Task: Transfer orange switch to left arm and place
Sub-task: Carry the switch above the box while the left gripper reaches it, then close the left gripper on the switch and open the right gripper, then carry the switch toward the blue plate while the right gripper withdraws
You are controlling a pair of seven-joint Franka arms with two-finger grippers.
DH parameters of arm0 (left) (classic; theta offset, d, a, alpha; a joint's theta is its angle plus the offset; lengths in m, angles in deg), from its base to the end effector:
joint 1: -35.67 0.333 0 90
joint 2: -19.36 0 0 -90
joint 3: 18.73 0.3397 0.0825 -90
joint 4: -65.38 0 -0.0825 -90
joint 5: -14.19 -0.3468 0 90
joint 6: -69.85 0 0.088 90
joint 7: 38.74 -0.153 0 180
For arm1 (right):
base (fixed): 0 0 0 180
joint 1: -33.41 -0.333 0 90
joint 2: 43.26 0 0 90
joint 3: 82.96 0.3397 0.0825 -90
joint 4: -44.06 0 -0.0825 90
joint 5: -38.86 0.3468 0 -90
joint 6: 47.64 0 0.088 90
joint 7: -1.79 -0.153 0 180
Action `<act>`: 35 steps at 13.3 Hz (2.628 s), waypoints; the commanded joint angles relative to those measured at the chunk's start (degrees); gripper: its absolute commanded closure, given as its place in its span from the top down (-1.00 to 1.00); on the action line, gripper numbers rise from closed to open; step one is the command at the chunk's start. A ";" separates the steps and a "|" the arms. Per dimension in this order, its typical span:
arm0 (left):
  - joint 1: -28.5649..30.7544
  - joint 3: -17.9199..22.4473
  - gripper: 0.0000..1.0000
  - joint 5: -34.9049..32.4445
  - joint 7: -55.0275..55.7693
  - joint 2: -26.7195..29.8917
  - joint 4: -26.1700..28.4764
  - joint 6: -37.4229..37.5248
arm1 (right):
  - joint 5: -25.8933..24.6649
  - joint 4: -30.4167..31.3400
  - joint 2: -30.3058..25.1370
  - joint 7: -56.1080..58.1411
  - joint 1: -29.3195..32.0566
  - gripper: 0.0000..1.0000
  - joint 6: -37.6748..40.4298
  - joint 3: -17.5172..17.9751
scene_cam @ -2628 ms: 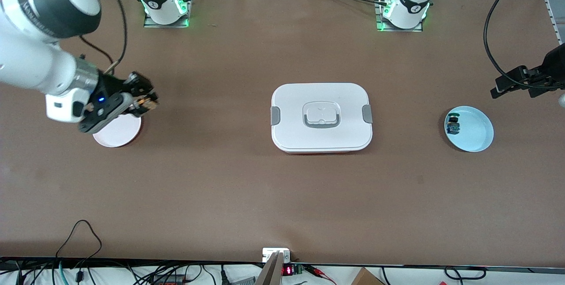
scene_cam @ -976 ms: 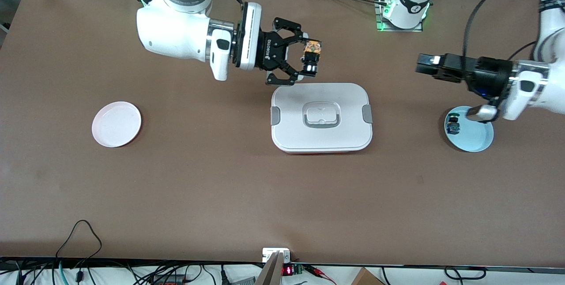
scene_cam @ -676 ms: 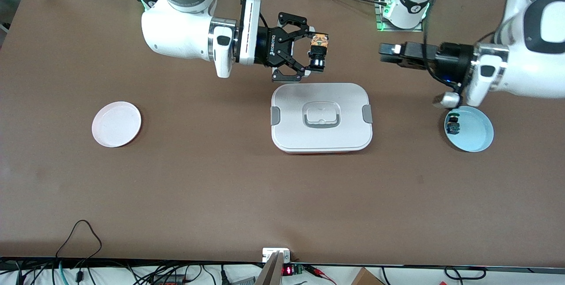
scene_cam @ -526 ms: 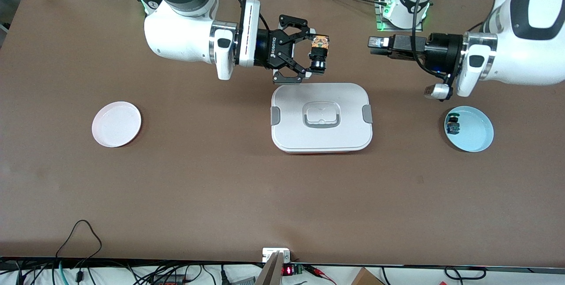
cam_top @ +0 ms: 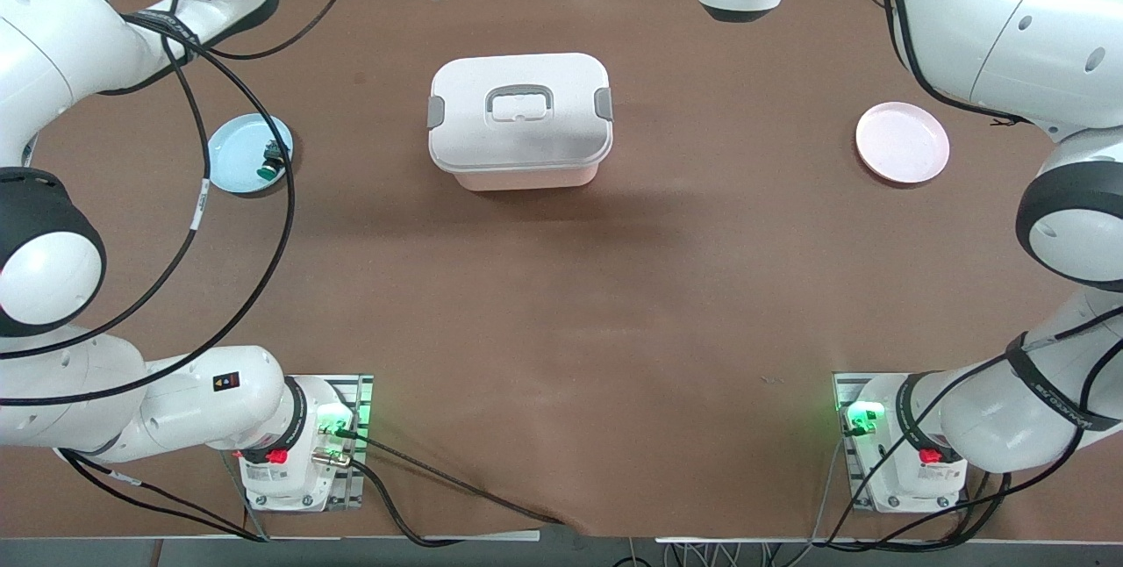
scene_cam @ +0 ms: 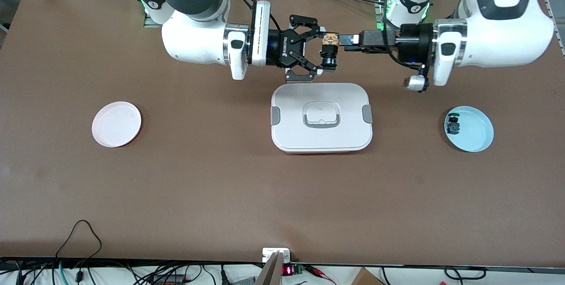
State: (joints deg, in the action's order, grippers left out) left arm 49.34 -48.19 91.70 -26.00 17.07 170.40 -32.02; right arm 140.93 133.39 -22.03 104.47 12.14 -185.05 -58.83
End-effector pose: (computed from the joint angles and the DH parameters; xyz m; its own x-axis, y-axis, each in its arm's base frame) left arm 0.4997 -0.2695 0.5879 0.8938 -0.0084 -0.4484 0.4288 -0.2767 0.8600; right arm 0.5082 0.4983 0.5469 0.2611 -0.0136 0.9652 0.9628 -0.0687 -0.2614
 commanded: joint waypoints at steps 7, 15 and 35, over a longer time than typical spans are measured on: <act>0.56 -1.82 0.35 3.35 0.54 0.97 0.97 -3.59 | 3.04 -1.53 1.10 3.50 -1.31 -0.97 -0.05 -0.23; 0.56 -1.83 -1.00 3.61 0.01 0.88 0.97 -3.68 | 3.04 -1.45 1.01 4.63 -1.31 -0.94 -0.05 -0.23; 14.80 -0.95 -1.00 -58.62 -5.94 1.24 0.09 16.53 | -4.41 8.83 -3.12 0.43 9.67 1.00 23.73 -10.13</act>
State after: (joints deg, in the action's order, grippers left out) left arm 63.59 -48.60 44.64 -28.71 17.61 170.41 -16.16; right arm 139.32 139.46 -23.31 105.73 21.10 -166.47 -65.70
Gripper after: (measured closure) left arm 0.656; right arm 0.000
